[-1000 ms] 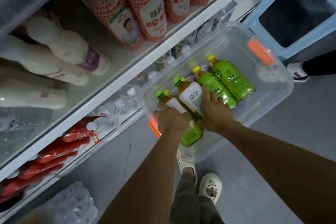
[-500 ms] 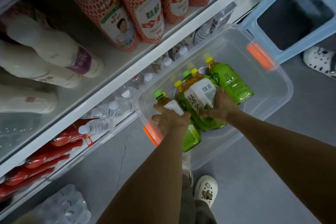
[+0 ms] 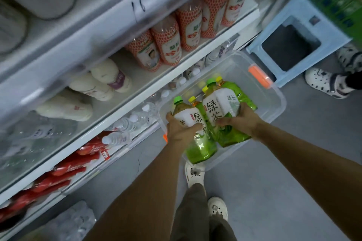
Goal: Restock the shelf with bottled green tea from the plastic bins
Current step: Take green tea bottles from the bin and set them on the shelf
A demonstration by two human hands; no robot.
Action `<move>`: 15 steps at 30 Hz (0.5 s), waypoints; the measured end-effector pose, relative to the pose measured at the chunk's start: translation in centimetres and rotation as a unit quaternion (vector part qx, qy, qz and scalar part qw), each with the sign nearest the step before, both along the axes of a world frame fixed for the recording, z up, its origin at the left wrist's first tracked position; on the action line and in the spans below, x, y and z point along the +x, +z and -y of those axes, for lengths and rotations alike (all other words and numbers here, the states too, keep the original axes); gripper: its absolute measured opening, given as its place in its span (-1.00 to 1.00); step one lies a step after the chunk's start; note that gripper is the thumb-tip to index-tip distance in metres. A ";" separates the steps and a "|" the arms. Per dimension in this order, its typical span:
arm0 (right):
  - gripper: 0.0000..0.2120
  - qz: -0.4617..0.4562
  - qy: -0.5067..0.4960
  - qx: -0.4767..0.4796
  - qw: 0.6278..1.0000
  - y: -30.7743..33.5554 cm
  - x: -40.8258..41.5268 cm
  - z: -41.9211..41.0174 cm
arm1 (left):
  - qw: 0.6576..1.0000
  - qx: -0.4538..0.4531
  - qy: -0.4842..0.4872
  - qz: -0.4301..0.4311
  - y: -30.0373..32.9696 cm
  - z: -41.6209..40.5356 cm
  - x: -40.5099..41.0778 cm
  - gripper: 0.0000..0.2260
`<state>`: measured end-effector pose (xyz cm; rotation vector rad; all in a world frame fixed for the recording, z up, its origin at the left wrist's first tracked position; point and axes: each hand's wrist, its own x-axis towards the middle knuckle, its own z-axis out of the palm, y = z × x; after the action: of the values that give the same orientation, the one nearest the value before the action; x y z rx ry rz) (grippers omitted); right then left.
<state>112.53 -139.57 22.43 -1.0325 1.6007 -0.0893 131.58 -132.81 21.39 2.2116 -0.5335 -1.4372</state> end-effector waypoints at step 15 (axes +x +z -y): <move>-0.27 0.252 0.046 0.008 0.967 20.8 1.5 -11.9 | 0.927 -0.199 0.235 -0.215 19.7 -16.3 4.4 -0.41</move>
<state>113.98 -127.69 43.27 -0.9755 1.0884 -0.2558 135.98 -116.55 41.06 1.5060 -0.1119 -1.3464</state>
